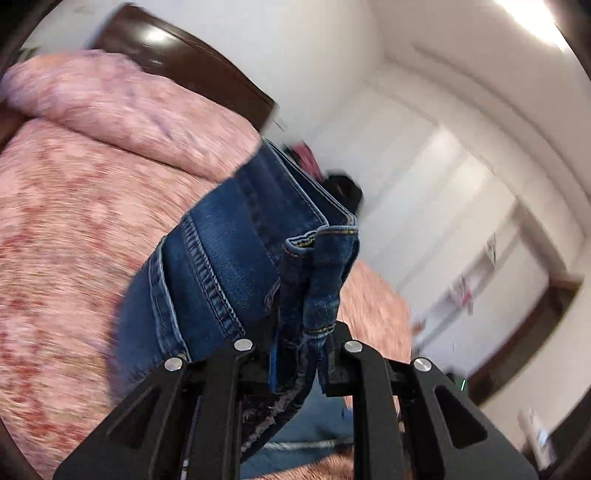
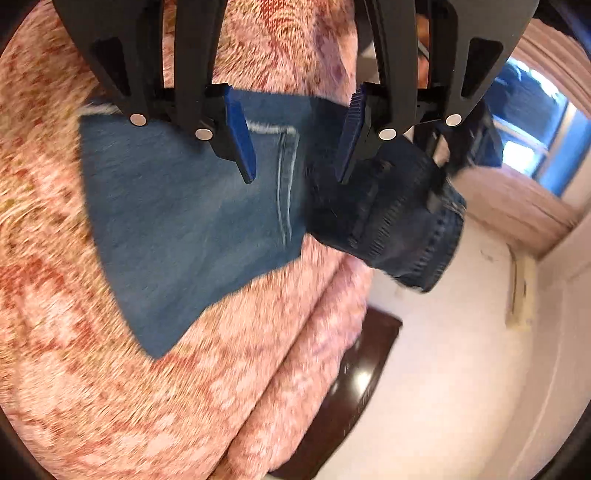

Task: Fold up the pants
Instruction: 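Lift the jeans with both tools and fold them over again, then open the left tool to release the waistband while the right tool holds the hem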

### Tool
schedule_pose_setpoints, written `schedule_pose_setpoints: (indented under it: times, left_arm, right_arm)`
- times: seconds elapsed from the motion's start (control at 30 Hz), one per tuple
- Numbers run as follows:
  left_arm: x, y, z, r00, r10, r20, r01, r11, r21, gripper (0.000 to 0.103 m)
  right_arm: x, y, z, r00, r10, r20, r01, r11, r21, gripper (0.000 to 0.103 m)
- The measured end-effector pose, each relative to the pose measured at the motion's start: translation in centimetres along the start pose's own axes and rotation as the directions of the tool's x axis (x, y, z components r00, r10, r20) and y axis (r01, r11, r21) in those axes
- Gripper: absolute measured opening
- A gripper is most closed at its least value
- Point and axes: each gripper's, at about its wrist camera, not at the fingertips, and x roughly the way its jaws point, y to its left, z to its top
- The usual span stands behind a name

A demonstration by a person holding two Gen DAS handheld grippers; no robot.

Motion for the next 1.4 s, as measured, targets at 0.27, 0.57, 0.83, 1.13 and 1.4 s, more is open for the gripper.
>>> schedule_pose_setpoints:
  times: [0.27, 0.57, 0.83, 1.13, 1.4]
  left_arm:
    - [9.6, -3.7, -7.2, 0.954, 0.079, -0.288, -0.042, 0.990, 0.134, 0.014]
    - [12.5, -5.6, -11.4, 0.874, 0.256, -0.413, -0.118, 0.937, 0.330, 0.024]
    - [1.0, -7.5, -7.6, 0.958, 0.257, -0.127, -0.197, 0.911, 0.363, 0.088]
    - [-6.0, 8.1, -7.0, 0.751, 0.650, -0.112, -0.645, 0.760, 0.086, 0.093]
    - [-3.1, 9.7, -8.4, 0.664, 0.713, -0.226, -0.701, 0.698, 0.143, 0.101]
  right_arm:
    - [-2.2, -4.2, 1.0, 0.988, 0.071, 0.134, -0.094, 0.980, 0.176, 0.047]
    - [-2.2, -5.9, 1.1, 0.989, 0.080, 0.122, -0.106, 0.969, 0.223, 0.055]
    - [-0.3, -4.7, 1.8, 0.994, 0.072, 0.083, -0.087, 0.979, 0.186, 0.070]
    - [1.8, -3.0, 2.2, 0.996, -0.084, 0.025, 0.079, 0.985, 0.151, 0.070]
    - [5.6, -1.0, 2.8, 0.970, -0.235, -0.063, 0.237, 0.971, 0.036, 0.071]
